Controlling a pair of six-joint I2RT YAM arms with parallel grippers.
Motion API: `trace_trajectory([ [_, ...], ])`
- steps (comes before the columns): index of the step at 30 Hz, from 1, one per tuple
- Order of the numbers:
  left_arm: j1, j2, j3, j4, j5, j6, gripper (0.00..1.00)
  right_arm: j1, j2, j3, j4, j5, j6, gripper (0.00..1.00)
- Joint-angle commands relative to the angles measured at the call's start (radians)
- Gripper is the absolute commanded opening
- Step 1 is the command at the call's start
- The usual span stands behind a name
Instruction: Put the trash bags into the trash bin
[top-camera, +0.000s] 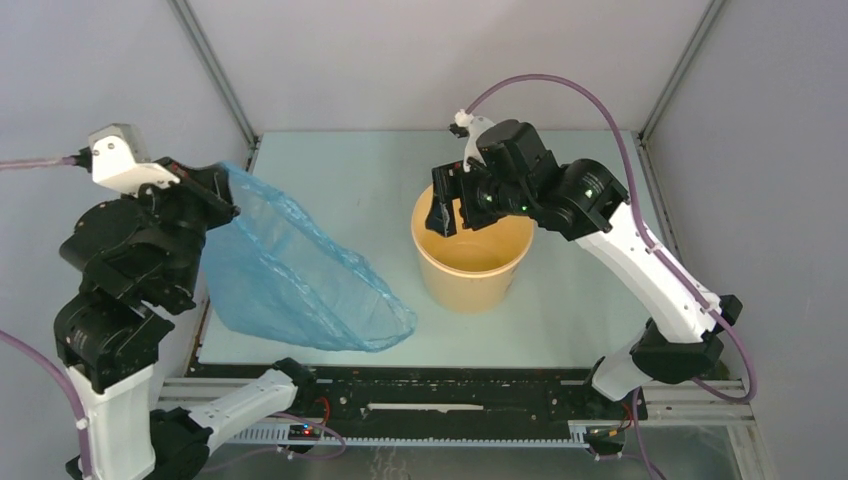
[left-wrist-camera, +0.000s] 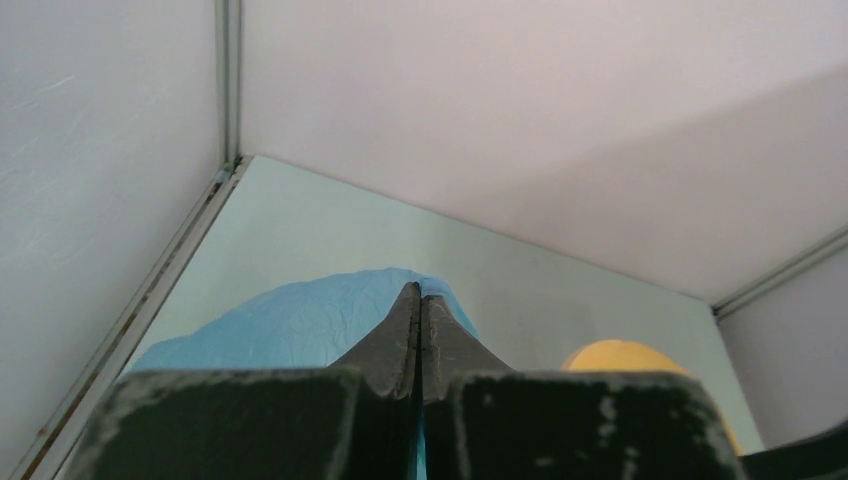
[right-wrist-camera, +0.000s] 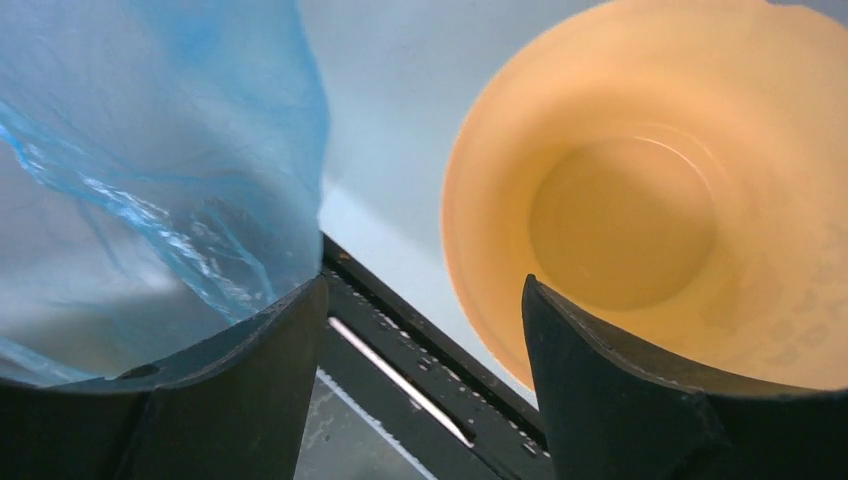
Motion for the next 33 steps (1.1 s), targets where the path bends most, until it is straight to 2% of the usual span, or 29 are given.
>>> trace_trajectory([
  [1, 0.005, -0.015, 0.050, 0.060, 0.099, 0.030, 0.00, 0.019, -0.013, -0.020, 0.152, -0.148, 0.079, 0.80],
  [4, 0.005, -0.034, 0.041, 0.102, 0.113, 0.023, 0.00, 0.025, 0.009, -0.040, 0.244, -0.292, 0.168, 0.82],
  [6, 0.005, -0.023, 0.058, 0.105, 0.086, 0.003, 0.00, 0.051, 0.009, -0.052, 0.271, -0.301, 0.187, 0.83],
  [12, 0.005, 0.034, 0.144, 0.125, 0.043, 0.005, 0.00, 0.153, -0.018, -0.084, 0.249, -0.181, 0.194, 0.83],
  [17, 0.005, 0.092, 0.211, 0.138, 0.050, 0.023, 0.00, 0.249, -0.069, -0.186, 0.285, -0.045, 0.193, 0.87],
  [22, 0.005, 0.126, 0.232, 0.140, 0.058, 0.012, 0.00, 0.346, -0.168, -0.303, 0.351, 0.184, 0.217, 0.90],
  [28, 0.005, 0.139, 0.222, 0.138, 0.052, 0.015, 0.00, 0.357, -0.256, -0.397, 0.431, 0.215, 0.246, 0.89],
  [33, 0.005, 0.148, 0.228, 0.132, 0.024, 0.003, 0.00, 0.437, -0.246, -0.389, 0.478, 0.262, 0.206, 0.90],
])
